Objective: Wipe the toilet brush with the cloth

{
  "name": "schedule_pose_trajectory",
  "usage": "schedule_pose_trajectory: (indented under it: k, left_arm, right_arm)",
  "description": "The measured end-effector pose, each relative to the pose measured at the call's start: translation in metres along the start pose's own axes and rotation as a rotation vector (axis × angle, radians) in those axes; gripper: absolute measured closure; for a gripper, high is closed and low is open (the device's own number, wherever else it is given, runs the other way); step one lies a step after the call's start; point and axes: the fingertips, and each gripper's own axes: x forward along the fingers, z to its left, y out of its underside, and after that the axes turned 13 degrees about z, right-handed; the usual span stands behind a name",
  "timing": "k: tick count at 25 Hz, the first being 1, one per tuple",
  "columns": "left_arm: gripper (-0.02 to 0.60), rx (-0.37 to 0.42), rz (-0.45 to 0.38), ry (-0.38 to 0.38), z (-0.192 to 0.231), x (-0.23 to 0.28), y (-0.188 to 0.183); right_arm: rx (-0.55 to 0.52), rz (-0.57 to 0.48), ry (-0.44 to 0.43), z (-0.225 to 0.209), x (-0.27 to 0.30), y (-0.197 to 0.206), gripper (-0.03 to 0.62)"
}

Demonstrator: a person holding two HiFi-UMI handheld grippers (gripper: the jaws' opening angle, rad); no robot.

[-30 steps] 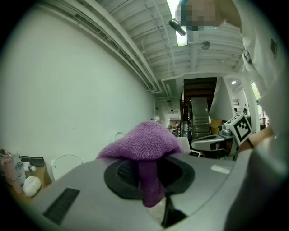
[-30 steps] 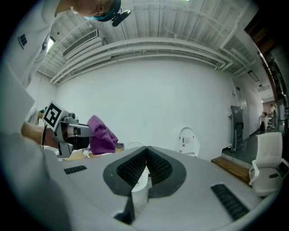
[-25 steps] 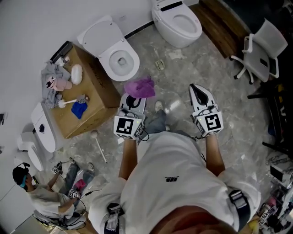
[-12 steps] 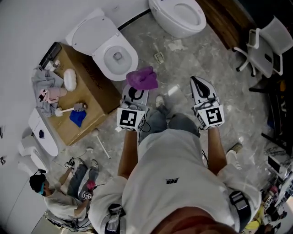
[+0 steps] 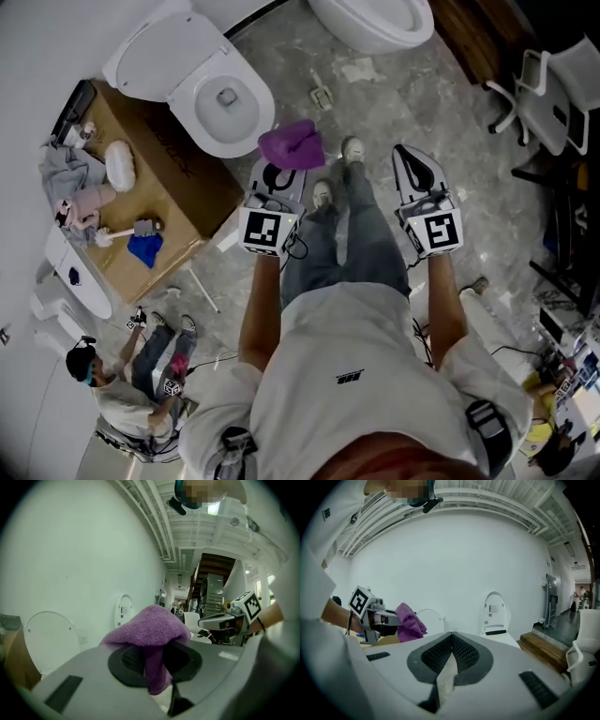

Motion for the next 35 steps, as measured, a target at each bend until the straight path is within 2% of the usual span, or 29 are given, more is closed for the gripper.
schedule_pose_trajectory:
  k: [9,17,24,35]
  left_arm:
    - [0.511,-0.041,0.03,0.012,0.025,0.077,0.068]
    - [0.511,-0.119,0.056,-0.008,0.057,0.152,0.14]
    - [0.511,-0.132,0.089,-0.057,0.087,0.205,0.196]
    - [0.511,-0.124,0.119,-0.089,0.118,0.276,0.281]
  right_arm:
    - [-0.013,0.04,-0.052,-0.012,0.088,0.064,0.597]
    - [-0.001,0.085,-0.109,-0.033,0.176,0.135,0.597]
    - [0.005,0.12,-0.149,-0.048,0.228,0.197,0.597]
    - [-0.027,0.133,-0.159,-0.074,0.31,0.278,0.597]
